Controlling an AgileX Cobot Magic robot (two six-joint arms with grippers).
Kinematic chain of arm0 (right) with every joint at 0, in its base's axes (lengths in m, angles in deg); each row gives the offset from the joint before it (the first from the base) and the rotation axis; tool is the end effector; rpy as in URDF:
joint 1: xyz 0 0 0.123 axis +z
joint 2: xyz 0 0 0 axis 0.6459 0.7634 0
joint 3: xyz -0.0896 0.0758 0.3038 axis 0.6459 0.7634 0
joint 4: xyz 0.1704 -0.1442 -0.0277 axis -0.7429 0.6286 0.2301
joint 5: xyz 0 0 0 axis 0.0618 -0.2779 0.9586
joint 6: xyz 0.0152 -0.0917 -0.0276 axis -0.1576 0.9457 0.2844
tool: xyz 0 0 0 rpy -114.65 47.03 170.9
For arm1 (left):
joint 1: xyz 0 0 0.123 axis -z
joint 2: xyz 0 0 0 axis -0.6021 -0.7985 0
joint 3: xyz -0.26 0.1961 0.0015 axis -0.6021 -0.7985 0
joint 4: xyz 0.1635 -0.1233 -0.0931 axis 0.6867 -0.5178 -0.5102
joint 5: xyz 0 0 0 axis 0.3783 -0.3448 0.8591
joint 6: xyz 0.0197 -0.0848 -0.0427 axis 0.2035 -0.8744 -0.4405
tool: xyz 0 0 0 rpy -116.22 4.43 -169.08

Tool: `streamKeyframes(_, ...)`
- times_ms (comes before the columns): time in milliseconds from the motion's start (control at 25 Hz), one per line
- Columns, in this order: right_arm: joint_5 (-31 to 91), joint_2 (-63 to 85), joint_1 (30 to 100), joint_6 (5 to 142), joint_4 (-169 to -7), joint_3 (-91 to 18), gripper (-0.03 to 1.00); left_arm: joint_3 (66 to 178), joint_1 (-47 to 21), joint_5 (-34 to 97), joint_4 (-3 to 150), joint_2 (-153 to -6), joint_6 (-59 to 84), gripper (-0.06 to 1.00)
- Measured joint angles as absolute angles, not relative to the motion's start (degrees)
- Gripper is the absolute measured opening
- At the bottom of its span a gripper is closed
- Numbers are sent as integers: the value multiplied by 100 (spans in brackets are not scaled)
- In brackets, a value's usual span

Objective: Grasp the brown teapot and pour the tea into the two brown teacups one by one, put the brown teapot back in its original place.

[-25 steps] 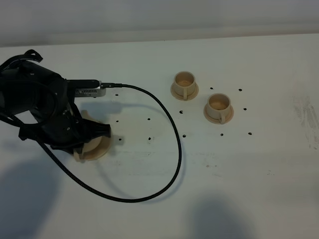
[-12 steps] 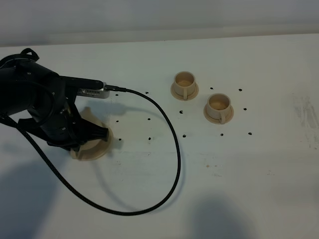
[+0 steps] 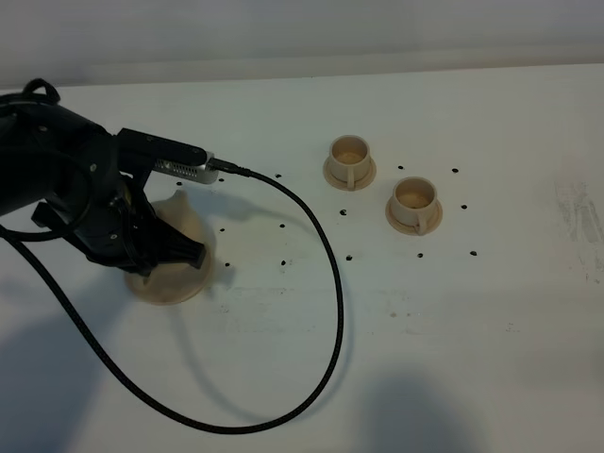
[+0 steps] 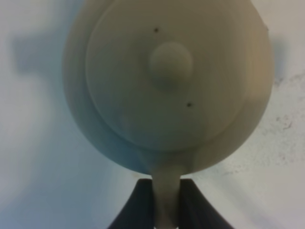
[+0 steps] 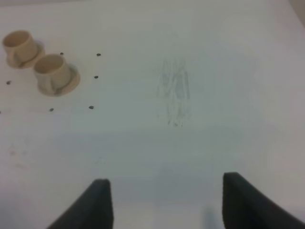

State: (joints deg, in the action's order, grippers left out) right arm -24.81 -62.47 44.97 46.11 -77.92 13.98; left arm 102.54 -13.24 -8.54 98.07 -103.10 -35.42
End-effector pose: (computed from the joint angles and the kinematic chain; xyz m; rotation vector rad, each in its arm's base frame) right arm -0.0694 -0.0090 0.2617 -0.0005 2.0704 0.0539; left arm 0.2841 -0.1114 0.2521 0.4206 2.8145 0.0798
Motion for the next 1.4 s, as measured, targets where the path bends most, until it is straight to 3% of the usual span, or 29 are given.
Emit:
streamKeyframes(600,-2481,-6247,4497,4611,-7792,1398,49,11063,-1276,-1244,9501,-10293,-2295,1)
streamKeyframes(1400,-2481,-6247,4497,4611,-7792,1398,49,12856,-1198,-1968,8941,-11452,-995,1)
